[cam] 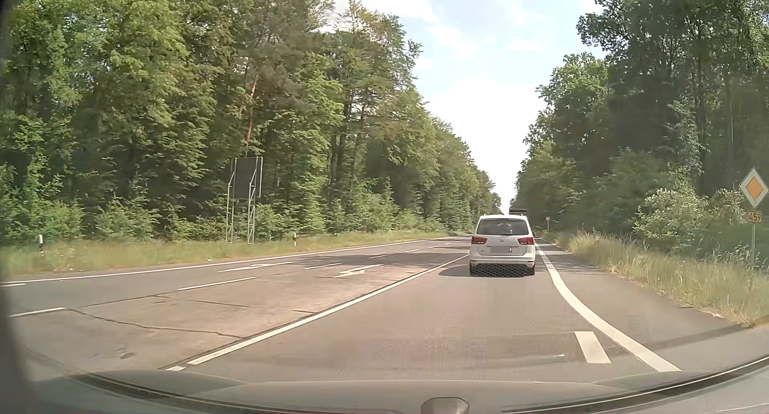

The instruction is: Follow the waypoints while adhering to traffic rules and regulations

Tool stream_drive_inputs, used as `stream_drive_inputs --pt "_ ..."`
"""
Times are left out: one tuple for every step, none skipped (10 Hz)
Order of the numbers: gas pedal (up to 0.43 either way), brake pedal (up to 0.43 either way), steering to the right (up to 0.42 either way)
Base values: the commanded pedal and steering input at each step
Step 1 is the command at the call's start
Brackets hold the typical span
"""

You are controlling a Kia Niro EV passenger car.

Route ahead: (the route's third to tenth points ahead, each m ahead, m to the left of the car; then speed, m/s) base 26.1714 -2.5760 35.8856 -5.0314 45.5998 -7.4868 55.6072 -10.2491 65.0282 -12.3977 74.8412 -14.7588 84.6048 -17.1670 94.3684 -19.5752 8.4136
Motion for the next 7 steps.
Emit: stream_drive_inputs --pt "0.177 0.037 0.105" --pt "0.177 0.037 0.101" --pt "0.177 0.037 0.100" --pt "0.177 0.037 0.097" --pt "0.177 0.037 0.092" --pt "0.177 0.037 0.086" --pt "0.177 0.037 0.078"
